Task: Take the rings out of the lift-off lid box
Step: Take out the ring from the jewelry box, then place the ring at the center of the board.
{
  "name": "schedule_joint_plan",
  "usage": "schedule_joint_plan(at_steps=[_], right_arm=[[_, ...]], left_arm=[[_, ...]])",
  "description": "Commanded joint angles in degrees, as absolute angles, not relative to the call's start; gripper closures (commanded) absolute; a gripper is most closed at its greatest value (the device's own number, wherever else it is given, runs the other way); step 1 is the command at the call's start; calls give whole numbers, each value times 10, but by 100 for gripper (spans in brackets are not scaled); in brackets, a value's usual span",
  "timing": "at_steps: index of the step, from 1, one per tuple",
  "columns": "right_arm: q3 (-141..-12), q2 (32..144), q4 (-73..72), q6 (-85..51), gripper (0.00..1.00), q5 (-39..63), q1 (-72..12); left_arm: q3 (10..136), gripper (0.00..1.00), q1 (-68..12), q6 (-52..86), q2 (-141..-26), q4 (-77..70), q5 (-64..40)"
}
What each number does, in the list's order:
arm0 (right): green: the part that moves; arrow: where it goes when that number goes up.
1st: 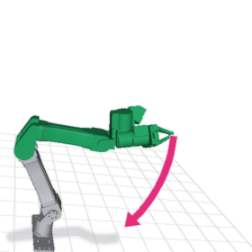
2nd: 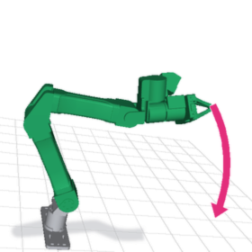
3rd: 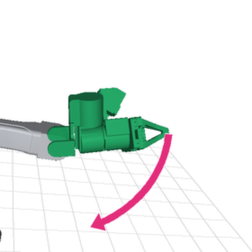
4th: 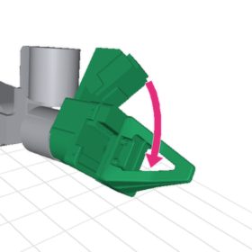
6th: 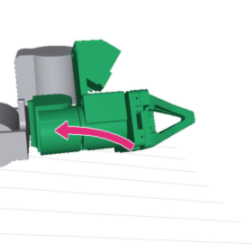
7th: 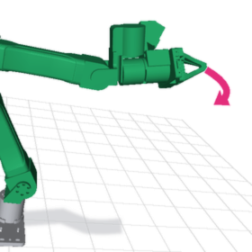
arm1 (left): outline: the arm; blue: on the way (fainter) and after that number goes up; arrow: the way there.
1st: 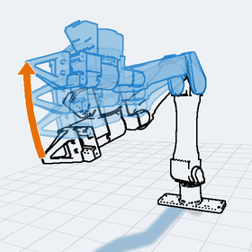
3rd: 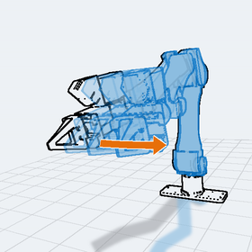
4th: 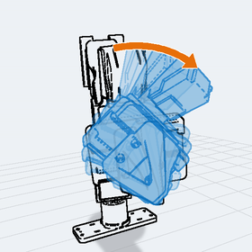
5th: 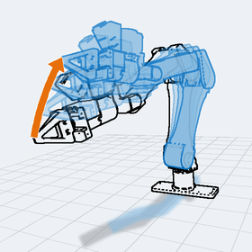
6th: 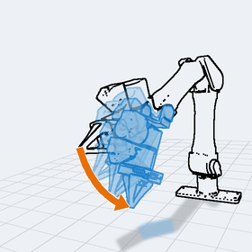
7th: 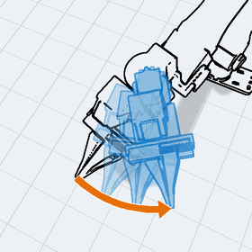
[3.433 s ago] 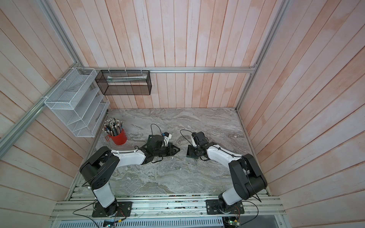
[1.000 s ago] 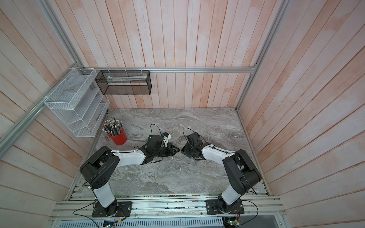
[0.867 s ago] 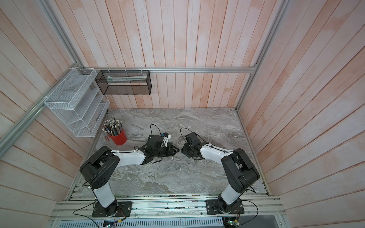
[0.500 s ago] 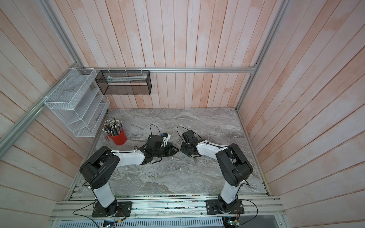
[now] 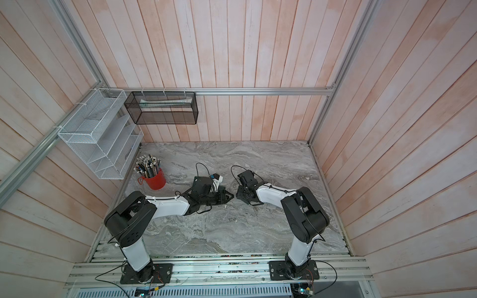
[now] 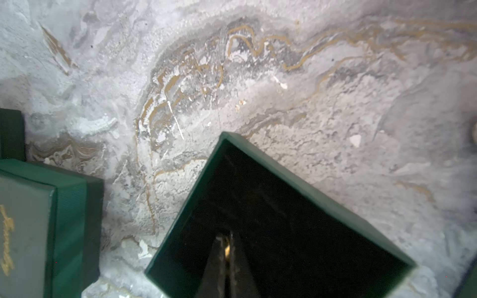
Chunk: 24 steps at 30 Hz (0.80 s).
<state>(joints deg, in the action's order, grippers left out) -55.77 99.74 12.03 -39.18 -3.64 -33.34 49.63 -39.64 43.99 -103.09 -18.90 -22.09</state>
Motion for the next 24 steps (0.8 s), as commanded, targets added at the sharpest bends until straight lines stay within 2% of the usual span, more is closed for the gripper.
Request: schedule_joint_plan(at_steps=[1,14,24], right_arm=[[-559,971,144,-388,99,-65,-335],[-525,906,121,-385,99,-81,-327],[-552,933,118,-359,100,-66,-202]], left_arm=[[492,59,-393,436,-1031,-195,-226],[503,59,-393,433,-1040,-198,-235],[495,57,-393,438,-1031,-211,-236]])
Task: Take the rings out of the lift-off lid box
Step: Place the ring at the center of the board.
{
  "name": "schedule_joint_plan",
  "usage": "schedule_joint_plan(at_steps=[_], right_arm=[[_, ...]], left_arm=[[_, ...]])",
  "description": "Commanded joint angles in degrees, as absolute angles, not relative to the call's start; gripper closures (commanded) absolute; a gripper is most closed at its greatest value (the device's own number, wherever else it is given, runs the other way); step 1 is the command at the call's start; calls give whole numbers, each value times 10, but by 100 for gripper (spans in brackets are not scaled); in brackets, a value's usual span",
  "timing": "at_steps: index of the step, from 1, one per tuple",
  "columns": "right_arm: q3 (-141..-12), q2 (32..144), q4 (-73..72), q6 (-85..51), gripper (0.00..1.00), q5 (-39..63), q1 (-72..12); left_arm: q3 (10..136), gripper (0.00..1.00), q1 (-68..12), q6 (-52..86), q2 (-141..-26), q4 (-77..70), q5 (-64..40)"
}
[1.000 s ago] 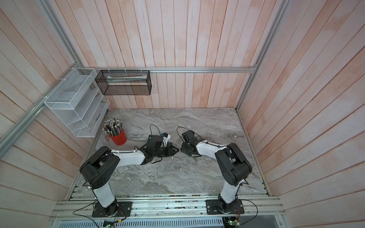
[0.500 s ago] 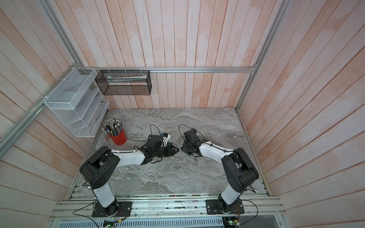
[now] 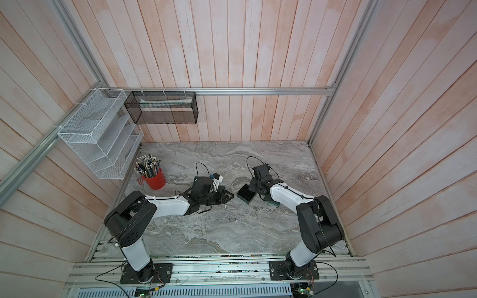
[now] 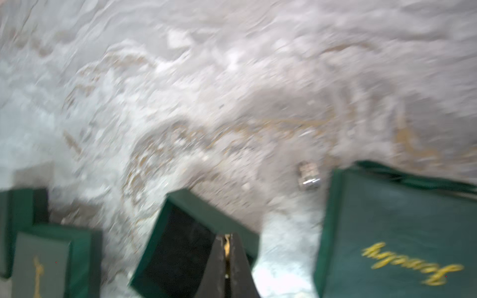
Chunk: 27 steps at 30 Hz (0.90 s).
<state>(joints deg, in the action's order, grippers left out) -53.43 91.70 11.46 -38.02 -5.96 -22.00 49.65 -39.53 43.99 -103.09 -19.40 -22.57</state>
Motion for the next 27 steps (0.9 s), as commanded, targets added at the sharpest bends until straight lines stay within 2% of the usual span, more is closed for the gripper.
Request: schedule_joint_plan(at_steps=[1,8,16,27], right_arm=[[-560,941,124,-351,99,-72,-196],[-608,1002,154,-311,99,-57,-179],[-614,1024,156,-312,99,-36,-180],[-612,1035,162,-313,92,-27,-190]], left_arm=[[495,57,-393,438,-1031,-211,-236],[489,57,-393,440,-1028,-217,-235],[486,57,-393,440,-1027,-216,-234],[485,57,-392,442,-1027,-217,-234]])
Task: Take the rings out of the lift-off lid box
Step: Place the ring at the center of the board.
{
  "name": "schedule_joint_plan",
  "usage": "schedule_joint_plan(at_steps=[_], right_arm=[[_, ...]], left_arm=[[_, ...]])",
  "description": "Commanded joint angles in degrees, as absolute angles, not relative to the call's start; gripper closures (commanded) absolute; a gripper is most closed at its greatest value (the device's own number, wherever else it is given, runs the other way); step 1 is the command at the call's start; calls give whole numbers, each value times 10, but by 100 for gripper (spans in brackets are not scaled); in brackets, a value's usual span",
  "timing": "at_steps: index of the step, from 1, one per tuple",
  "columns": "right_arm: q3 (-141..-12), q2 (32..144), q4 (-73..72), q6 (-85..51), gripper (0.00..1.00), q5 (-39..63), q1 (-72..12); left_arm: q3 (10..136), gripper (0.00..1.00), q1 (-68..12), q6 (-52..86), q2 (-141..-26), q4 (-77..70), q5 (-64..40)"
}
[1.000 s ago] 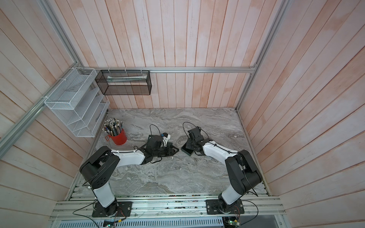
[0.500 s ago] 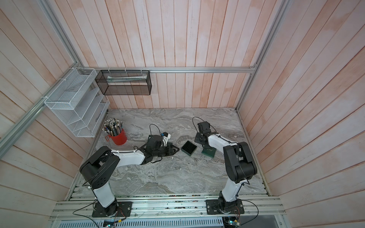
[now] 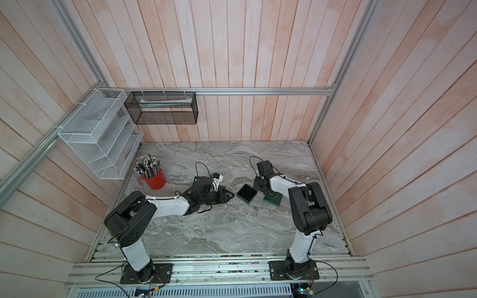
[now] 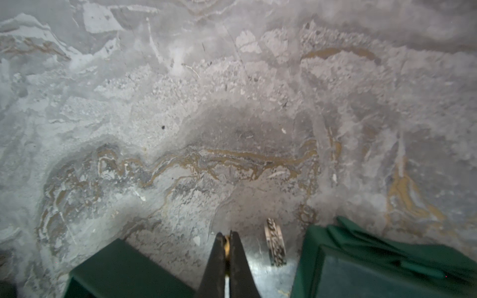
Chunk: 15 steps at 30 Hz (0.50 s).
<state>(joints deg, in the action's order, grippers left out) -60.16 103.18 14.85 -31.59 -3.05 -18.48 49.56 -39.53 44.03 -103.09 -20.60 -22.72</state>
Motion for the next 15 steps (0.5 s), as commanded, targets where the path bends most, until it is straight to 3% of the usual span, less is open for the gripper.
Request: schedule_joint_plan(at_steps=[1,11,15], right_arm=[[-612,1035,163,-313,91,-29,-189],[-605,992,176,-322,66,-35,-191],[-590,943,199,-332,50,-60,-192]], left_arm=[[484,57,-392,441,-1026,-218,-233],[480,56,-393,441,-1021,-221,-233],[481,50,-392,435,-1019,-218,-232]])
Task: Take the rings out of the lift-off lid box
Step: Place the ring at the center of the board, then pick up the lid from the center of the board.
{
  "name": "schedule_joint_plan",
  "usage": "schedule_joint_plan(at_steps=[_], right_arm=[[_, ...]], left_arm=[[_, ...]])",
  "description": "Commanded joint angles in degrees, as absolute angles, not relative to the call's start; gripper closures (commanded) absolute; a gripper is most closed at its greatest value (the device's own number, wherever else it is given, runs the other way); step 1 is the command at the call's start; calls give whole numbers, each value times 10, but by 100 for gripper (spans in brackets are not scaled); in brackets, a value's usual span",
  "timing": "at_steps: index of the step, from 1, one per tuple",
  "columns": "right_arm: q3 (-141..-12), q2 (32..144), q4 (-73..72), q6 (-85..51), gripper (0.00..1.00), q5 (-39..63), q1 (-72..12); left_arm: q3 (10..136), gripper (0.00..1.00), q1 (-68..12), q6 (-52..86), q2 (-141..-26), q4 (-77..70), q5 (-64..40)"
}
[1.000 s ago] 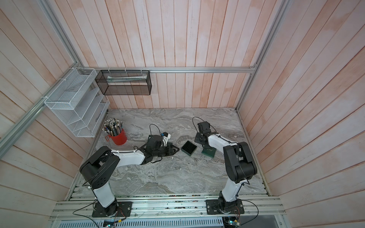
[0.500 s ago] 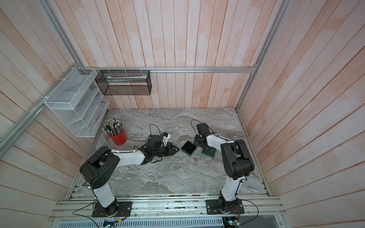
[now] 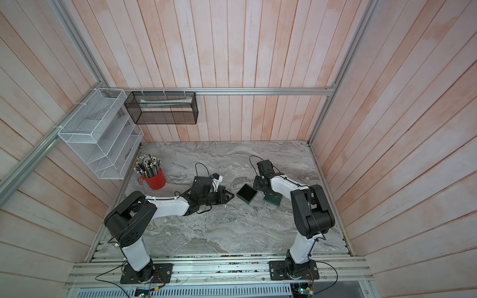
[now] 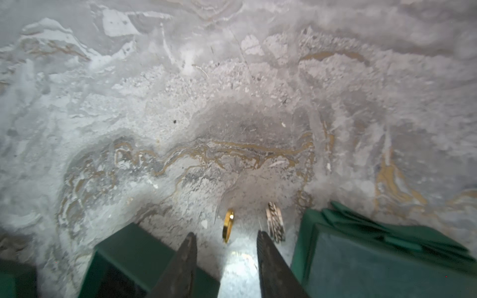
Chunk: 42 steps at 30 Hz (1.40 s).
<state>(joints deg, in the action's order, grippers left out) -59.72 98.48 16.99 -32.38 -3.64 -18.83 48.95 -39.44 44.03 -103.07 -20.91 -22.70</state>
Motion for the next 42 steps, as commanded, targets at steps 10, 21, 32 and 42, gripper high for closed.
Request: schedule_joint_plan(at_steps=[10,21,32,42], right_arm=[[-514,860,255,-375,10,-140,-159],[-500,914,229,-365,8,-99,-143],[-504,940,220,-356,11,-124,-142],[-504,948,220,-351,19,-138,-141]], left_arm=[[482,7,-391,408,-1010,-227,-230],[474,2,-390,404,-1001,-231,-230],[475,2,-389,404,-1009,-230,-229],[503,2,-388,398,-1017,-221,-215]])
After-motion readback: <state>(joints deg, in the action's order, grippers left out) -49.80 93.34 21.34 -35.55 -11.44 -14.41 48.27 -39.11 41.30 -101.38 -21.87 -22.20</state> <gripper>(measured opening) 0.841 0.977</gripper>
